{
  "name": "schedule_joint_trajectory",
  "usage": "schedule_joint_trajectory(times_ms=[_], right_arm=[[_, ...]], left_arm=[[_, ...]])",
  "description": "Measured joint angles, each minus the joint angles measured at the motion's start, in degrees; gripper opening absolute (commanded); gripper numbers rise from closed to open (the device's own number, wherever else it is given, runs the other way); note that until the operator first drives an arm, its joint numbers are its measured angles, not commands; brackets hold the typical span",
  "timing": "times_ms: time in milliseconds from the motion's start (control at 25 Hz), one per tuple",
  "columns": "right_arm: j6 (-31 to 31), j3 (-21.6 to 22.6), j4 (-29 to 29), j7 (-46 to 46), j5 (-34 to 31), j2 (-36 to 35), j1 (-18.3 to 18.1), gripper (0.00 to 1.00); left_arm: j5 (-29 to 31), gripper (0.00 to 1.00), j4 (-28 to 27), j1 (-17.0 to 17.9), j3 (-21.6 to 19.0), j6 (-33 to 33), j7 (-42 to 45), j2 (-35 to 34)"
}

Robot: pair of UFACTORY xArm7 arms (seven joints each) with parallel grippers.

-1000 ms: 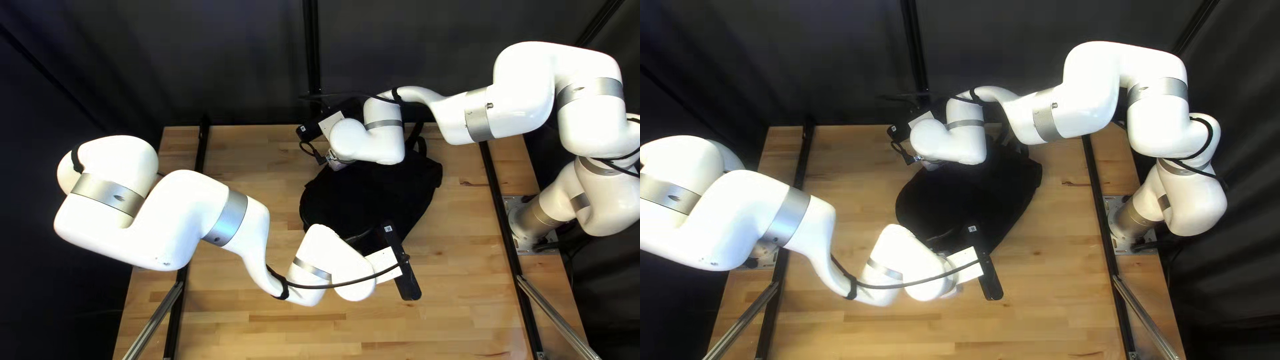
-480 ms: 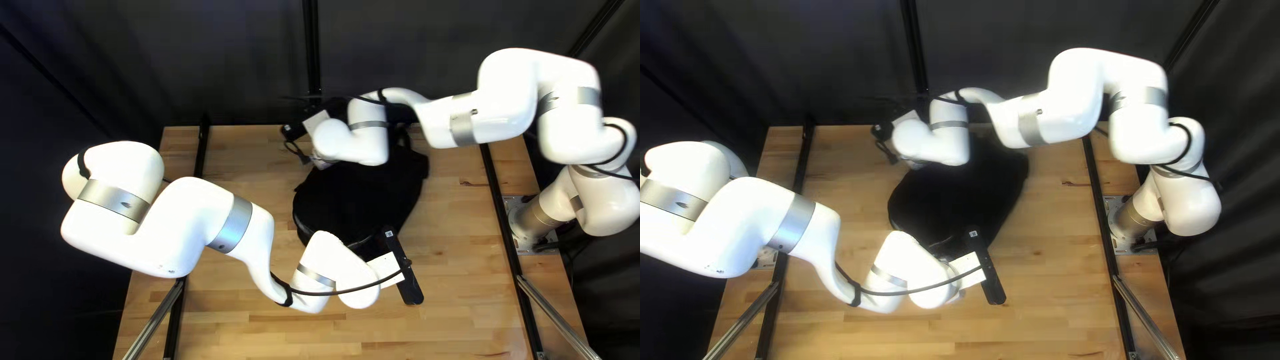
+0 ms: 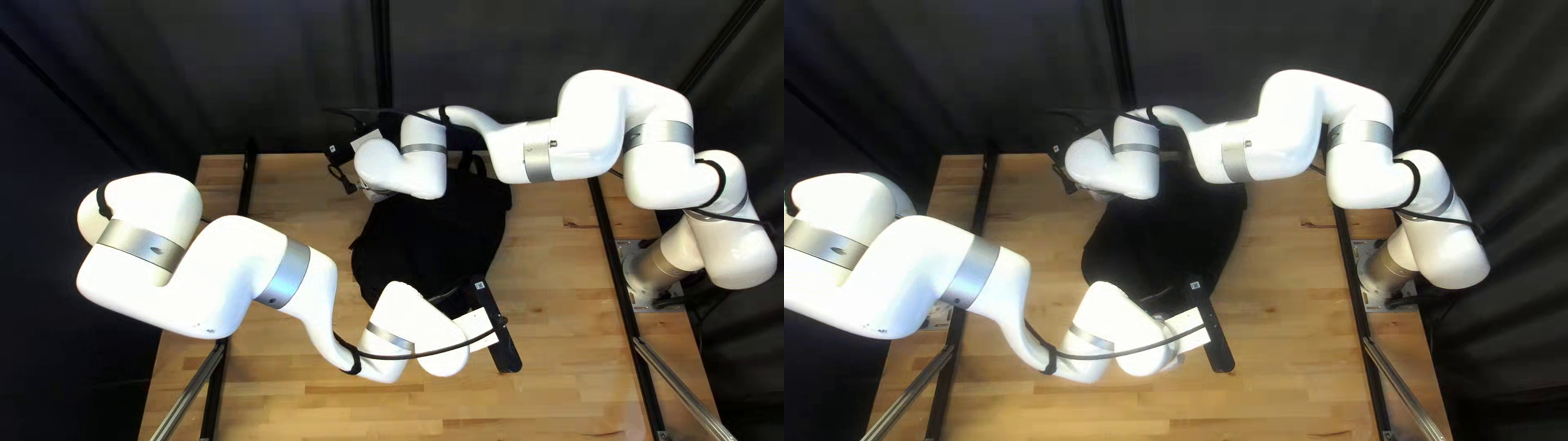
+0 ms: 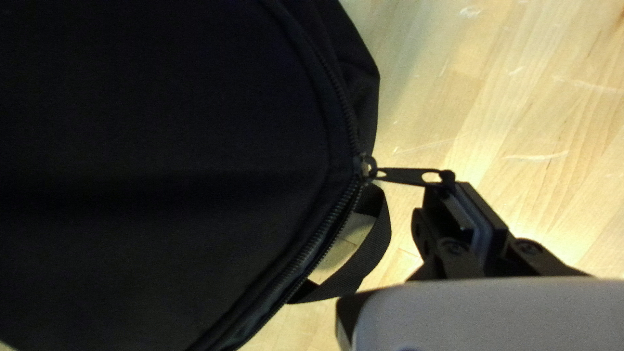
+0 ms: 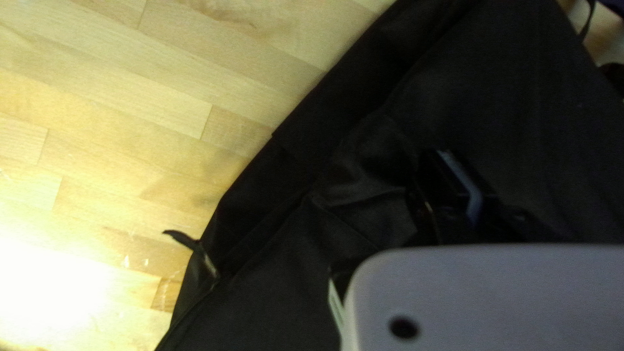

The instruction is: Remove a lunch box from a kids backpack

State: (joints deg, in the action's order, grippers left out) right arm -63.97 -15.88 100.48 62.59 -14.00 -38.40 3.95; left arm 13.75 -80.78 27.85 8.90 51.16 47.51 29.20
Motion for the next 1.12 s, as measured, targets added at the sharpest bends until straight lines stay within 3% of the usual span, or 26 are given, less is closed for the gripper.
schedule_joint_trajectory(times_ms=[520,840,1120], right_arm=[[3.1,0.0,-4.0,1.4,-0.1,2.0,0.6,0.00],[4.2,0.5,-3.6,1.8,0.1,1.2,1.0,0.00],[4.5,0.7,-3.1,1.7,0.3,0.8,0.9,0.00]], left_arm=[[-0.4,0.00,-3.2,-1.7,0.6,1.7,-1.9,1.3],[-0.5,0.00,-3.2,-2.5,1.1,1.2,-1.9,1.5],[-1.1,0.00,-6.4,-2.8,0.8,2.9,-2.5,3.2]])
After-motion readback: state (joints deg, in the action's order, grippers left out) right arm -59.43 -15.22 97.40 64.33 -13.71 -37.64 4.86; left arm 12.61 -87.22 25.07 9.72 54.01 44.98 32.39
